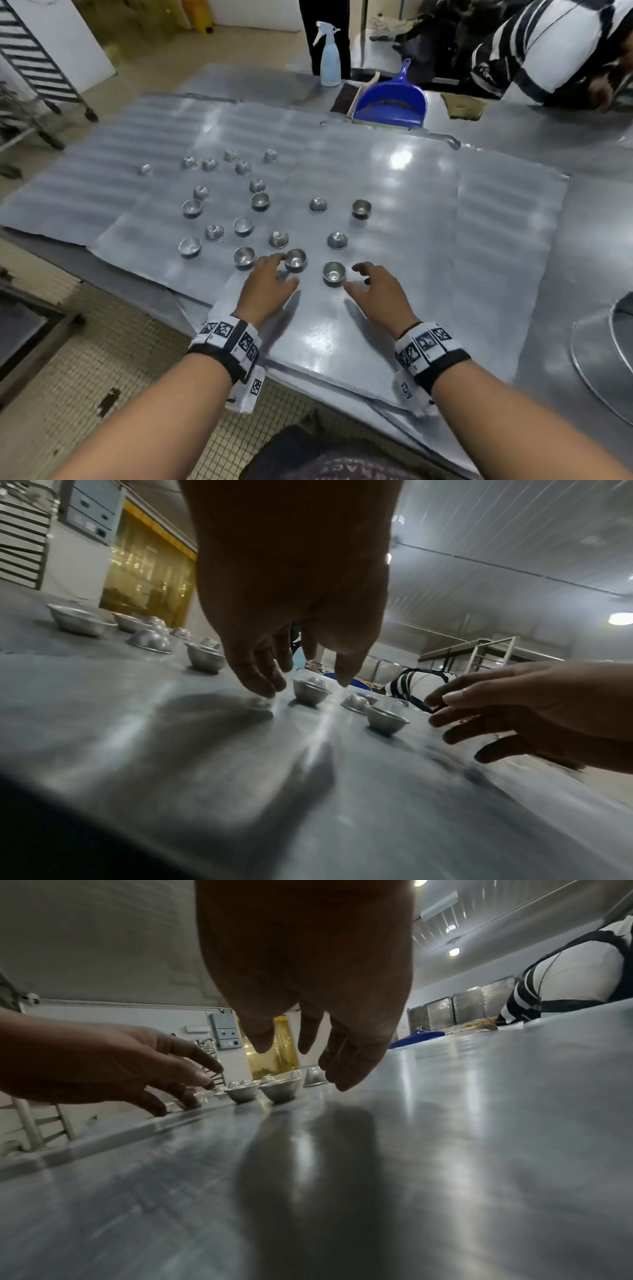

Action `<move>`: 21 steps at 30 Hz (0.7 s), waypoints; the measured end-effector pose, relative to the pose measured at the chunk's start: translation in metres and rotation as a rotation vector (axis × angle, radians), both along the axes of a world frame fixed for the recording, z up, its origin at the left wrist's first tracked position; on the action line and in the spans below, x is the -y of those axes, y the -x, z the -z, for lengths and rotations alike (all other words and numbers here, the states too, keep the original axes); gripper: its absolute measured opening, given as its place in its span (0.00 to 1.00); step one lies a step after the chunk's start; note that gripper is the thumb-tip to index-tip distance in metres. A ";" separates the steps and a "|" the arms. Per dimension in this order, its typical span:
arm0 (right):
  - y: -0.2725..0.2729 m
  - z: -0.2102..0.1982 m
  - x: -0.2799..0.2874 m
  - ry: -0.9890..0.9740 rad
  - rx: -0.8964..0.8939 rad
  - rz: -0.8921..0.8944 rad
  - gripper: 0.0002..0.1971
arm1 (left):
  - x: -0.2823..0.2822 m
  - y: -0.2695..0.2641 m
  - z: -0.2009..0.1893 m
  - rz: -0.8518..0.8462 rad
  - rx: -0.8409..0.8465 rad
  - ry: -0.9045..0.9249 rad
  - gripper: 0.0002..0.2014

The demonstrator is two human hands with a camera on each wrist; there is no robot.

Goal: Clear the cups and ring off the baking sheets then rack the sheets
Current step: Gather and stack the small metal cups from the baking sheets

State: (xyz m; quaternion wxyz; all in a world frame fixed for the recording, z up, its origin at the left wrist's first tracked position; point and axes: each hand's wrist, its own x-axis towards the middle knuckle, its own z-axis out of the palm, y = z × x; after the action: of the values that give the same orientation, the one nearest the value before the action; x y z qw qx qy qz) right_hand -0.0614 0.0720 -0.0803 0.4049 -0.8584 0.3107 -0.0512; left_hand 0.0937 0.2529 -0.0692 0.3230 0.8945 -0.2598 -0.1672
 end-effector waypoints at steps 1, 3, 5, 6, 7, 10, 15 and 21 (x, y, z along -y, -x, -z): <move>-0.007 0.002 -0.005 0.005 -0.005 0.008 0.23 | -0.001 -0.009 0.002 0.037 0.003 -0.010 0.28; -0.017 0.006 -0.015 0.011 -0.005 0.021 0.25 | -0.001 -0.025 0.006 0.104 0.015 -0.017 0.31; -0.025 0.008 -0.023 0.002 0.004 0.043 0.26 | 0.002 -0.038 0.009 0.161 0.030 -0.022 0.33; -0.029 0.010 -0.027 -0.002 0.009 0.053 0.28 | 0.004 -0.044 0.011 0.184 0.032 -0.029 0.34; -0.033 0.011 -0.029 -0.004 0.010 0.059 0.30 | 0.007 -0.049 0.013 0.206 0.034 -0.034 0.35; -0.042 0.014 -0.033 0.028 -0.021 0.067 0.35 | 0.013 -0.059 0.018 0.265 0.020 -0.054 0.39; -0.054 0.015 -0.034 0.052 -0.051 0.073 0.36 | 0.020 -0.066 0.023 0.290 0.008 -0.055 0.41; -0.061 0.016 -0.033 0.107 -0.073 0.068 0.32 | 0.023 -0.065 0.017 0.319 0.014 -0.091 0.32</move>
State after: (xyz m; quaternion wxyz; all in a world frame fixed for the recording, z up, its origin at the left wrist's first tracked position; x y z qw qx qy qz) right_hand -0.0002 0.1049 -0.0959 0.3447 -0.8692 0.3510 -0.0499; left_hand 0.1590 0.2298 -0.0863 0.2496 0.8569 -0.3928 -0.2216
